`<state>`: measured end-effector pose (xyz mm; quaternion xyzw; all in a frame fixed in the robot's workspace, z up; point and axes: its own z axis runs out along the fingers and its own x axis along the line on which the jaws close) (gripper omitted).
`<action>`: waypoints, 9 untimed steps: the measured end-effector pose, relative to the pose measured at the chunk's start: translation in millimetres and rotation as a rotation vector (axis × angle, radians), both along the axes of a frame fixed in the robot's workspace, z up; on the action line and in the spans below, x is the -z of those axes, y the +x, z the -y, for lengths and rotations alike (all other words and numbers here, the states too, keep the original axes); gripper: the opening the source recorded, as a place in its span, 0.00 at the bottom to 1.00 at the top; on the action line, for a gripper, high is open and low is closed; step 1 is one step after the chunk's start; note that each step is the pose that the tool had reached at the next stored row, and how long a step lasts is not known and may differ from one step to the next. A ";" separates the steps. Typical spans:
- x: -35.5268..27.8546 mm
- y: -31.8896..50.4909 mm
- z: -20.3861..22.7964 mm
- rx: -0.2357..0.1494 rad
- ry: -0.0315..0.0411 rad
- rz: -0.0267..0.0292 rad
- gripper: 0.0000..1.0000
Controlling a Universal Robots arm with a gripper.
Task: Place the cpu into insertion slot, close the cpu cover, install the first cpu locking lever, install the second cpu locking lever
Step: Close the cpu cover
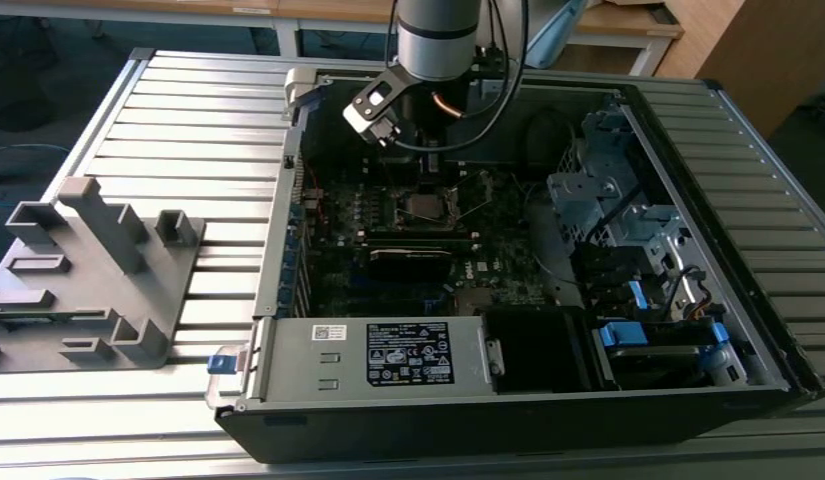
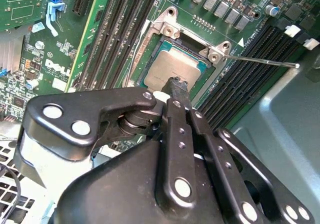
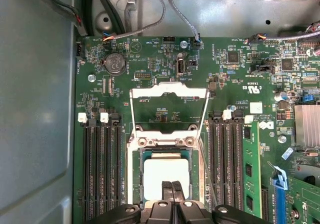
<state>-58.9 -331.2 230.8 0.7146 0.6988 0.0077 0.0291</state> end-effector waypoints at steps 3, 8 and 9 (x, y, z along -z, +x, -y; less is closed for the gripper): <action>-0.3 0.0 0.0 0.000 0.0001 0.0000 0.10; -0.4 0.0 0.0 0.000 0.0000 0.0000 0.10; -0.4 0.0 0.0 0.000 0.0001 0.0000 0.10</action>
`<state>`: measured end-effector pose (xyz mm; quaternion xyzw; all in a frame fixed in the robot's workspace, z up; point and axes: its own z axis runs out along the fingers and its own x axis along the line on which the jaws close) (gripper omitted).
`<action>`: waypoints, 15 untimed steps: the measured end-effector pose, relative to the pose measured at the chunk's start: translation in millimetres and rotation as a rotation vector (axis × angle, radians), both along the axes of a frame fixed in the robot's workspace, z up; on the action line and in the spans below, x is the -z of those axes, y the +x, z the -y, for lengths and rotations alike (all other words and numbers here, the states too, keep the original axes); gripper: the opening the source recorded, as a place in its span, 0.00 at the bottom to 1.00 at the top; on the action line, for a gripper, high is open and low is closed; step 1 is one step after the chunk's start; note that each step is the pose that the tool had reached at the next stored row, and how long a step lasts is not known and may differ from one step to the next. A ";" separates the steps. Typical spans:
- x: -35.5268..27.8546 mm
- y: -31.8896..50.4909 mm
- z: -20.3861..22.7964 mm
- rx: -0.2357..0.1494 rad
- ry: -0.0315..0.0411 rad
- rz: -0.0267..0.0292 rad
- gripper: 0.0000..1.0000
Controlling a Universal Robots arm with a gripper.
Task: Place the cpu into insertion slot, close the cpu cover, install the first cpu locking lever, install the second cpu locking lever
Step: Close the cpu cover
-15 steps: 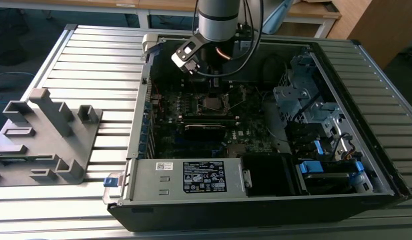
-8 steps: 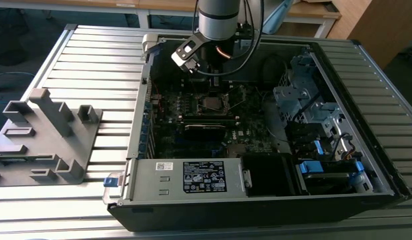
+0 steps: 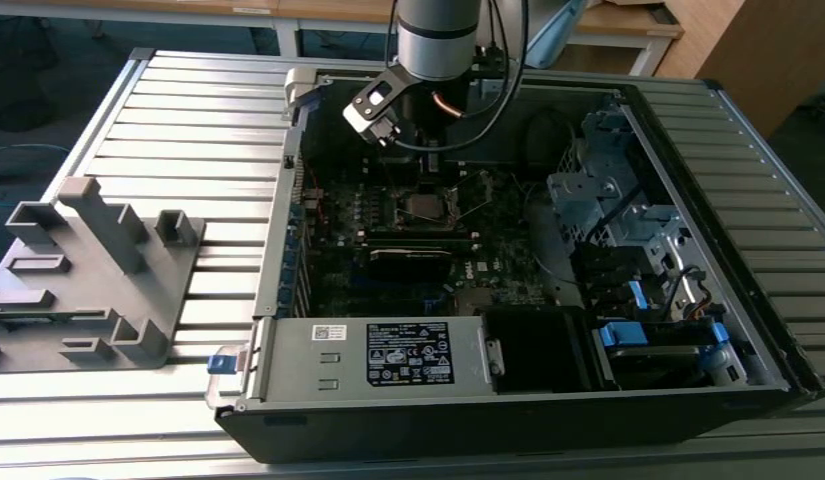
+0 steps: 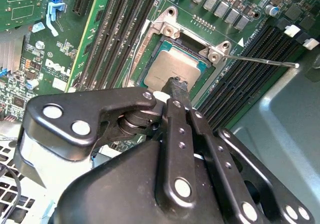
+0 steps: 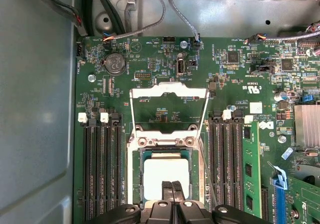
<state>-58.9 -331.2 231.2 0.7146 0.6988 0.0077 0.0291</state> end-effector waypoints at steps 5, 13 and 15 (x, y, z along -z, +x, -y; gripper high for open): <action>-4.6 0.0 0.0 0.000 -0.0002 -0.0002 0.10; -18.2 0.0 0.0 0.000 -0.0001 -0.0001 0.10; -20.6 0.0 0.0 0.000 0.0000 0.0000 0.10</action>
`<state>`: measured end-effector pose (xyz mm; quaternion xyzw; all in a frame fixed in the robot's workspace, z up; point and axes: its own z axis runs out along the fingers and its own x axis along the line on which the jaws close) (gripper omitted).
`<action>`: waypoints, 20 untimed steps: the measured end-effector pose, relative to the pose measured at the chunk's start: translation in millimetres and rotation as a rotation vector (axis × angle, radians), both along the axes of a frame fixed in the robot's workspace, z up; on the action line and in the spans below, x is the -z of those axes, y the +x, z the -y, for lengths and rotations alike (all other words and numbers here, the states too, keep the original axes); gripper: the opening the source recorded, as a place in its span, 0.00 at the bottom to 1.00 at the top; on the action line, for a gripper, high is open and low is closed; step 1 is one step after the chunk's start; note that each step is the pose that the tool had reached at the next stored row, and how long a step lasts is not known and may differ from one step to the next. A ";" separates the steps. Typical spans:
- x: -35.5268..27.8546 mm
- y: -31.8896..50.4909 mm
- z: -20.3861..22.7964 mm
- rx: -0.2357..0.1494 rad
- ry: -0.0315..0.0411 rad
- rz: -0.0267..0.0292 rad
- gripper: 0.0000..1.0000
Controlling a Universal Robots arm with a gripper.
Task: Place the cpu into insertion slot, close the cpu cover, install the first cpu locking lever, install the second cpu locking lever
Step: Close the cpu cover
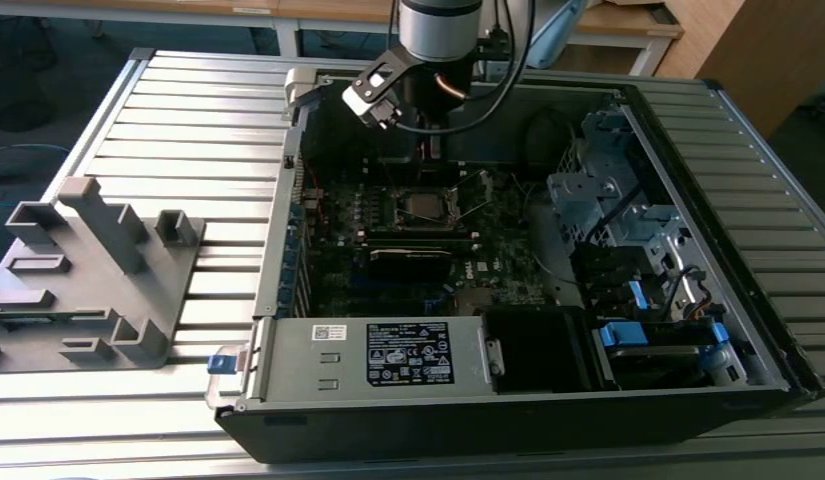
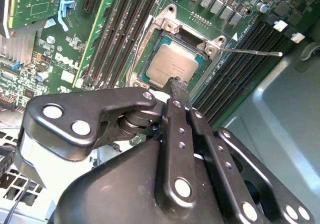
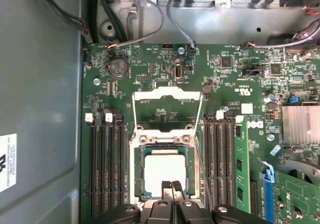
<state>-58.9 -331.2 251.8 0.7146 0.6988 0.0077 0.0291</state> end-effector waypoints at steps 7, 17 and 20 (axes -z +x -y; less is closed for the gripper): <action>-7.1 0.0 0.0 0.000 0.0000 0.0000 0.10; -7.2 6.1 0.0 0.000 0.0000 0.0000 0.10; -7.2 11.1 0.0 0.000 0.0000 0.0000 0.10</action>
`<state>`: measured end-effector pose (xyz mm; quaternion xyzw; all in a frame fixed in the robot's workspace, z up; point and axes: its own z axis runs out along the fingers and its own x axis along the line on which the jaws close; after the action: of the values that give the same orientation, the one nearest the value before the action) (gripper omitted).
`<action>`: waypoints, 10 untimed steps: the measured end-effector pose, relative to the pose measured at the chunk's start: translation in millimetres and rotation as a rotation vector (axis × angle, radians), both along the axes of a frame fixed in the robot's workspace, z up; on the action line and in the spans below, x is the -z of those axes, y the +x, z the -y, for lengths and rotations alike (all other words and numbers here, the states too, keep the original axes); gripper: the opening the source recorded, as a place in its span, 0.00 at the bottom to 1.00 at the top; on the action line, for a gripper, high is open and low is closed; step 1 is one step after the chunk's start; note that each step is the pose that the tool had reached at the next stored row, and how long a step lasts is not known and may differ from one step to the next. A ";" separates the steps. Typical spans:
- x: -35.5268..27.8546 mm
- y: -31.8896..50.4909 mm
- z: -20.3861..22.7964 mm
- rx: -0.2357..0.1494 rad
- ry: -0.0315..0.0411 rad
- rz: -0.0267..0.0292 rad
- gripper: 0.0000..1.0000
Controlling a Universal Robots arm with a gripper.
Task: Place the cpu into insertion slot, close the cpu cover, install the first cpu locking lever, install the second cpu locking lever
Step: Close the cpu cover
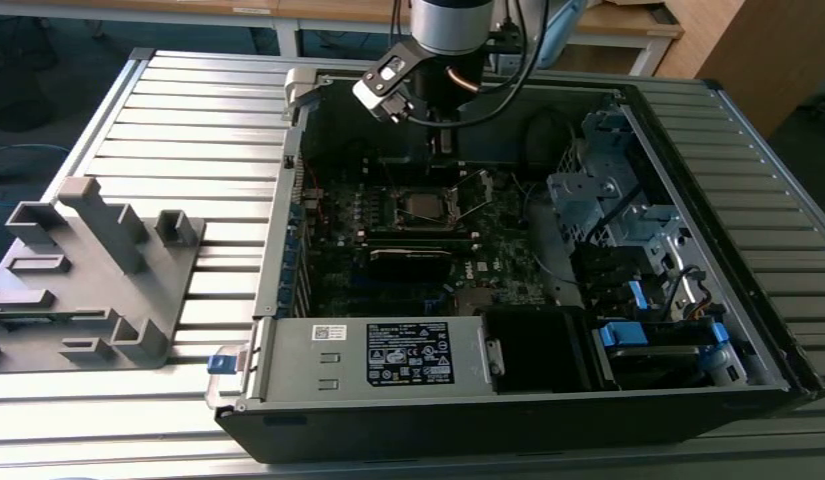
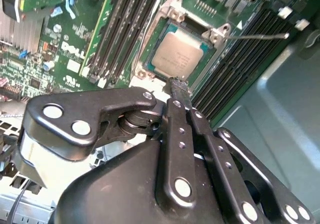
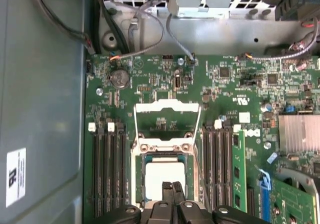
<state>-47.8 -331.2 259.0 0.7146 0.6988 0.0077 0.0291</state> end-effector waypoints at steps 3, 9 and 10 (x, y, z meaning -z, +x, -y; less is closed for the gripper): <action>0.0 5.4 0.0 0.000 0.0000 0.0000 0.10; 0.1 6.5 0.0 0.000 0.0000 0.0000 0.10; 0.0 6.5 0.0 0.000 0.0000 0.0000 0.10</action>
<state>-41.3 -331.3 258.9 0.7146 0.6988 0.0077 0.0291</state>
